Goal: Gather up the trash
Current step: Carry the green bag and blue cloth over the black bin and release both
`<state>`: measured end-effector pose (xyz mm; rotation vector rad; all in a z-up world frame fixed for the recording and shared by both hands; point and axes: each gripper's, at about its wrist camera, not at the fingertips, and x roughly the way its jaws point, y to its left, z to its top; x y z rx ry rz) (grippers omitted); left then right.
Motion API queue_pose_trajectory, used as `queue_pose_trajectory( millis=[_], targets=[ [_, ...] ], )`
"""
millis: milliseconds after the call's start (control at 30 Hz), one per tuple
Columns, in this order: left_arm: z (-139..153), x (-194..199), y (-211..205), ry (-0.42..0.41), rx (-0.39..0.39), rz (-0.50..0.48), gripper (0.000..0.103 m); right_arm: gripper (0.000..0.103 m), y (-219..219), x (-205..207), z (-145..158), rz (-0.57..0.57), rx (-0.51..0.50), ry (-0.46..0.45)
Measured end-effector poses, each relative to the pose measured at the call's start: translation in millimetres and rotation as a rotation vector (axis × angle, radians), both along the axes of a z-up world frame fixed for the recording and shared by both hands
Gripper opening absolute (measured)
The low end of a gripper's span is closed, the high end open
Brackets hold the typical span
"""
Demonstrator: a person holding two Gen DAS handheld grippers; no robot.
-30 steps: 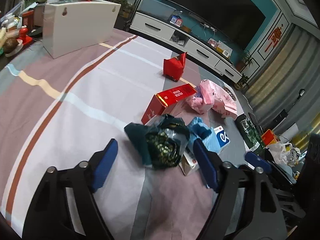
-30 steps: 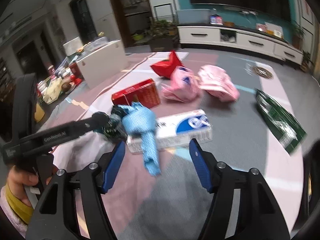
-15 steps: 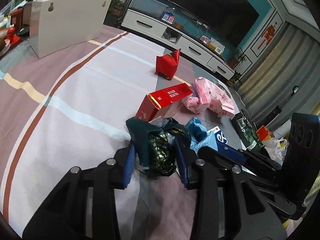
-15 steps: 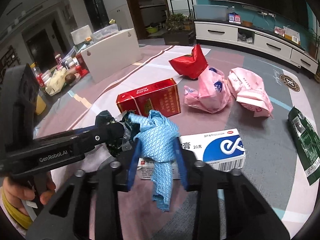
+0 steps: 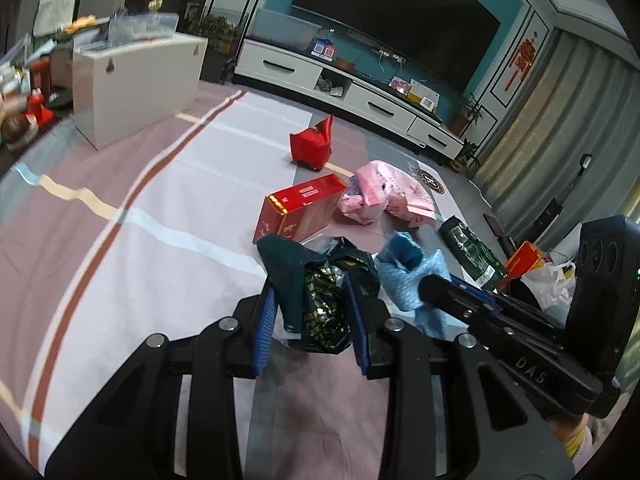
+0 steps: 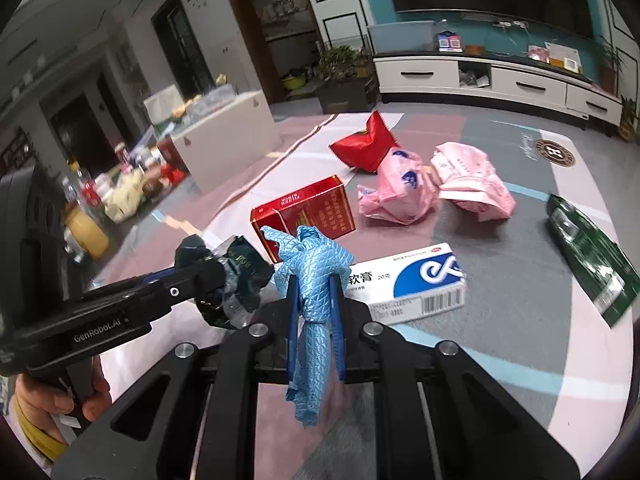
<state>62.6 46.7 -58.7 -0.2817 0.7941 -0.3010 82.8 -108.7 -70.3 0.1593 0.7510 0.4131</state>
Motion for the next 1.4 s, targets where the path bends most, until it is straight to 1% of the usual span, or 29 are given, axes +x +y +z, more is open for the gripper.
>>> queue_pose_trajectory(
  millis=[100,233,433,700,1100,1400],
  targets=[
    [12.7,-12.3,-8.7,-0.027,0.042,-0.011,0.034,0.015,-12.8,-14.7,8.0,-0.018,0.03,-0.005],
    [24.9,-25.8,-19.0,-0.062,0.079,-0.027,0.034,0.015,-30.7,-29.9,17.8,-0.049,0.054,-0.015],
    [41.5,-40.7,-36.9,-0.095,0.094,-0.063,0.034,0.015,-58.8,-56.1,32.9,-0.111,0.075,-0.053],
    [62.3,-54.8,-64.3,-0.146,0.116,-0.116,0.034,0.015,-98.1,-84.9,44.2,-0.192,0.108,-0.085],
    [85.2,-69.4,-117.9,-0.201,0.146,-0.223,0.034,0.015,-150.3,-115.0,50.3,-0.303,0.15,-0.127],
    [92.6,-74.6,-165.7,-0.223,0.164,-0.321,0.034,0.015,-190.2,-134.7,47.1,-0.404,0.175,-0.143]
  ],
)
